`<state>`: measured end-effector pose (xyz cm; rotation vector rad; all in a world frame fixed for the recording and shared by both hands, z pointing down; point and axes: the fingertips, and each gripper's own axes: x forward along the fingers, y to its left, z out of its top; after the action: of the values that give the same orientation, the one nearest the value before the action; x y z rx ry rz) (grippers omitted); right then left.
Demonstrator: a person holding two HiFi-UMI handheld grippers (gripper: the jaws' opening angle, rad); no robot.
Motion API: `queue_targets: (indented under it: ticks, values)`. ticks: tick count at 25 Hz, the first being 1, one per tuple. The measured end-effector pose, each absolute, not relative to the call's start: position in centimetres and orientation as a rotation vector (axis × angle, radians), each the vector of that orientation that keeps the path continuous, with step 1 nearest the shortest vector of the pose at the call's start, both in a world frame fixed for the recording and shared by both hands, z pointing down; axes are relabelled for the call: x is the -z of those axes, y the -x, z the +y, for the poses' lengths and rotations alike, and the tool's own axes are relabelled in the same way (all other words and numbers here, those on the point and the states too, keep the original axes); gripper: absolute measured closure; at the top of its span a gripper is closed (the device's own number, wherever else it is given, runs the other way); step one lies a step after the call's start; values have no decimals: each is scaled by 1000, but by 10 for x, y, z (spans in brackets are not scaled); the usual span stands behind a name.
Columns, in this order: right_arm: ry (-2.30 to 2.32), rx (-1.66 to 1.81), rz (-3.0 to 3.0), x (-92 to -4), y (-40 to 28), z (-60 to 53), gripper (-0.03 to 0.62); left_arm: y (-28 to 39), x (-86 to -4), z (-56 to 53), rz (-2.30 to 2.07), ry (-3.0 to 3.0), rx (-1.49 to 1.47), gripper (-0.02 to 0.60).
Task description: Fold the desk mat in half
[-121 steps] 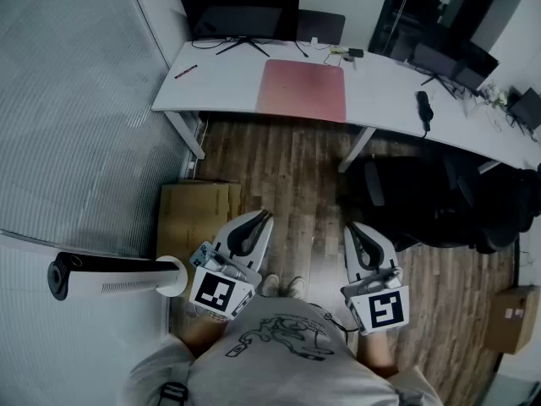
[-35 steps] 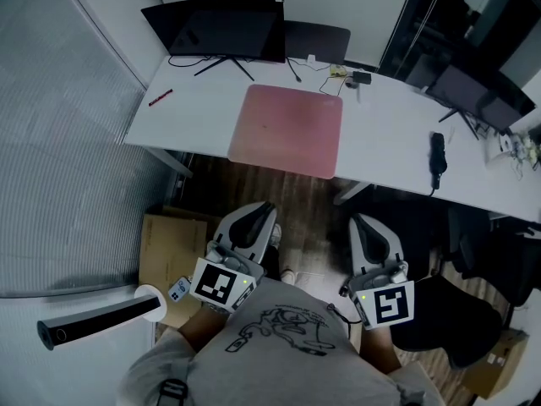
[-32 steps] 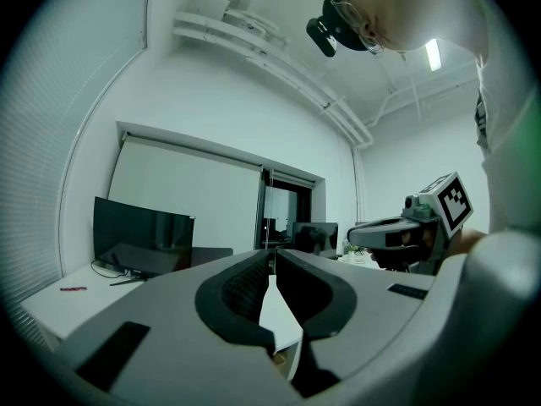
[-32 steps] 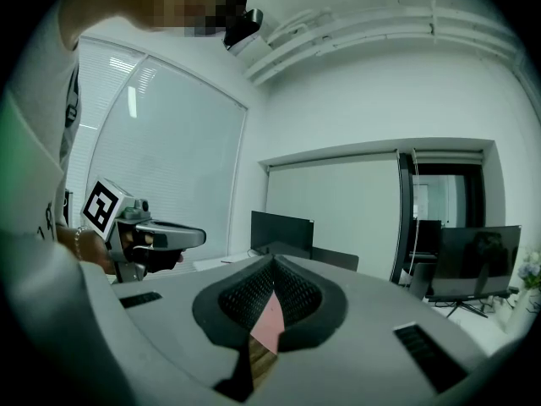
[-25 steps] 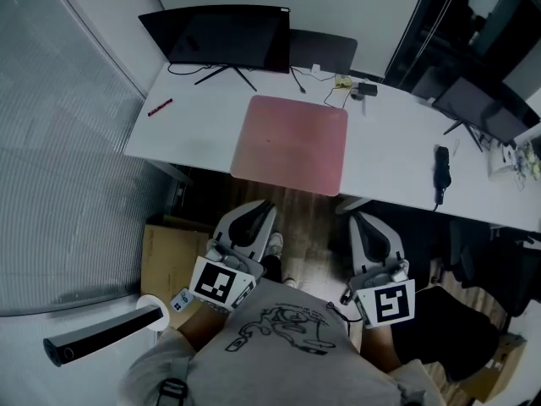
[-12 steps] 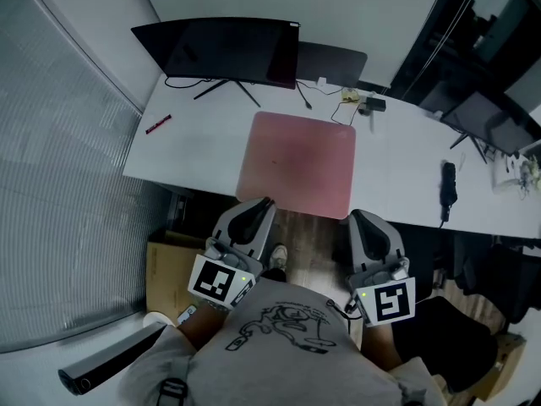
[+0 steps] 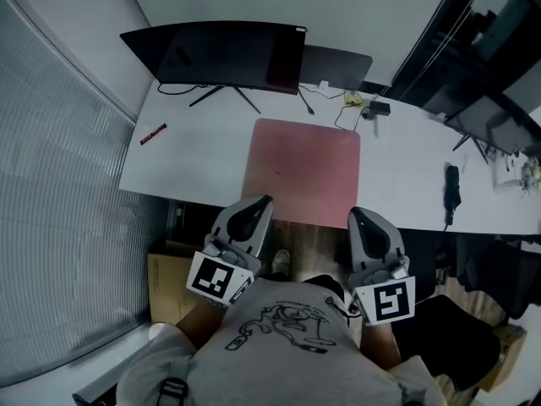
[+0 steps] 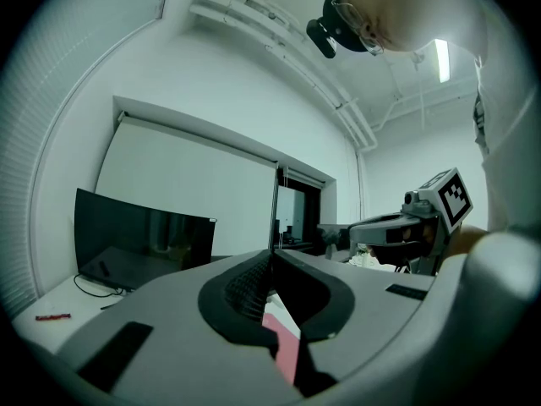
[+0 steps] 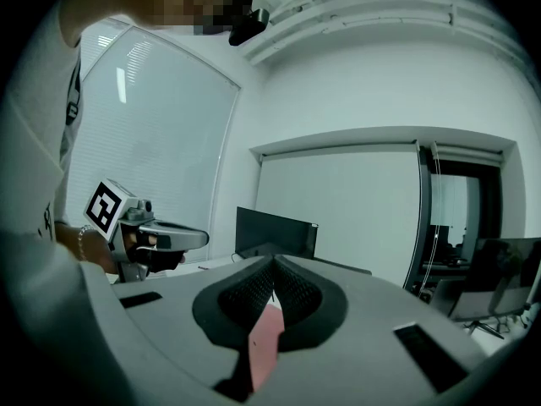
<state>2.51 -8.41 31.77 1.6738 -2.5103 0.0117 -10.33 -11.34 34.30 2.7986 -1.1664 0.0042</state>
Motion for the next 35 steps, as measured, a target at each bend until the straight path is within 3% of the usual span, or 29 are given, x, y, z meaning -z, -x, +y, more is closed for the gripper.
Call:
queue_targets:
  ticks: [23, 35]
  values:
    - [-1669, 52, -2481, -317, -19, -102, 588, 129, -455, -146, -1162, -2629, -175, 554]
    - [-1652, 59, -2482, -318, -11, -104, 588, 157, -559, -152, -1188, -2414, -351, 495]
